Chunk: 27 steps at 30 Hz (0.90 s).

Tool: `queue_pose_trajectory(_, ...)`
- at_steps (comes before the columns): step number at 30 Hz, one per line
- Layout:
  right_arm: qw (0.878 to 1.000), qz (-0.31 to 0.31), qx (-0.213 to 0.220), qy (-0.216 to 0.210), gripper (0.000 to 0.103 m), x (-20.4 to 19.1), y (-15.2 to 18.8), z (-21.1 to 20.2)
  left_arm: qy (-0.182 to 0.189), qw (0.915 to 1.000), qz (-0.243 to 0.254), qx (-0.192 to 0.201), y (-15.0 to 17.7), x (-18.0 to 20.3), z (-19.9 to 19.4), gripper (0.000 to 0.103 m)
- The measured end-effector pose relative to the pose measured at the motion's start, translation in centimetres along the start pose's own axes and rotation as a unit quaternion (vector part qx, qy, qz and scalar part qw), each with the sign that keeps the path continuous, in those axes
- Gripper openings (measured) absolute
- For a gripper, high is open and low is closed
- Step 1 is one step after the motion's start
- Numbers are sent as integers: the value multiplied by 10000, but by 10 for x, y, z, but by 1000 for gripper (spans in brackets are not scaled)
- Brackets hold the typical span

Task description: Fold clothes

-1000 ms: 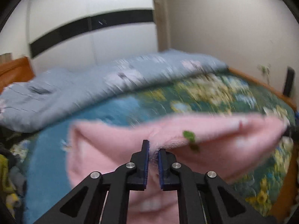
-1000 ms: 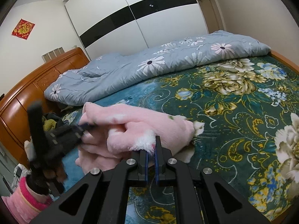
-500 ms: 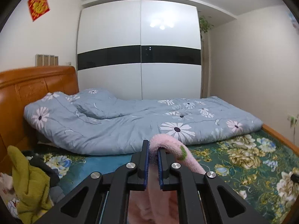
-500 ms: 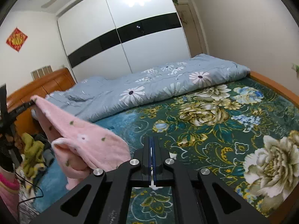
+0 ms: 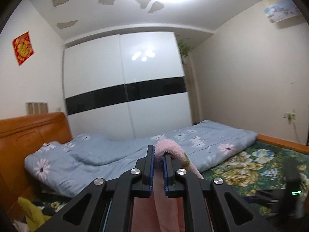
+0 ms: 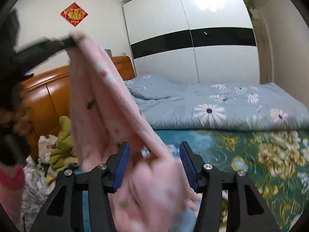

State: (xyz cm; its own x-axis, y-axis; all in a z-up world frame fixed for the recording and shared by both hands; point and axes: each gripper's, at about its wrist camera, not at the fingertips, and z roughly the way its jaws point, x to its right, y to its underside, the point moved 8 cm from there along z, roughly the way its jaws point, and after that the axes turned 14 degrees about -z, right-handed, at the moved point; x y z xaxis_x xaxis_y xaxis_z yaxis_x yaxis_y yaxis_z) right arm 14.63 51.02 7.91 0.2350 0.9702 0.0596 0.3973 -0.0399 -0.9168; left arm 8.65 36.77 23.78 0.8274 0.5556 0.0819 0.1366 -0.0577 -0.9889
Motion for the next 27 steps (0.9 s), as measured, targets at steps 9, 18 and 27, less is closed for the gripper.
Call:
queue_pose_trajectory(9, 9961, 618, -429, 469, 7, 49, 4, 23, 274, 9987, 19, -429, 31, -4, 3, 12)
queue_pose_trajectory(18, 9594, 1157, -520, 2518, 6, 202, -11, -49, 865, 9755, -816, -1849, 163, -6, 47, 37)
queue_pose_trajectory(27, 8969, 1610, -1471, 3848, 6, 313, 59, -78, 33, 9481, -1842, -2592, 255, -76, 64, 44)
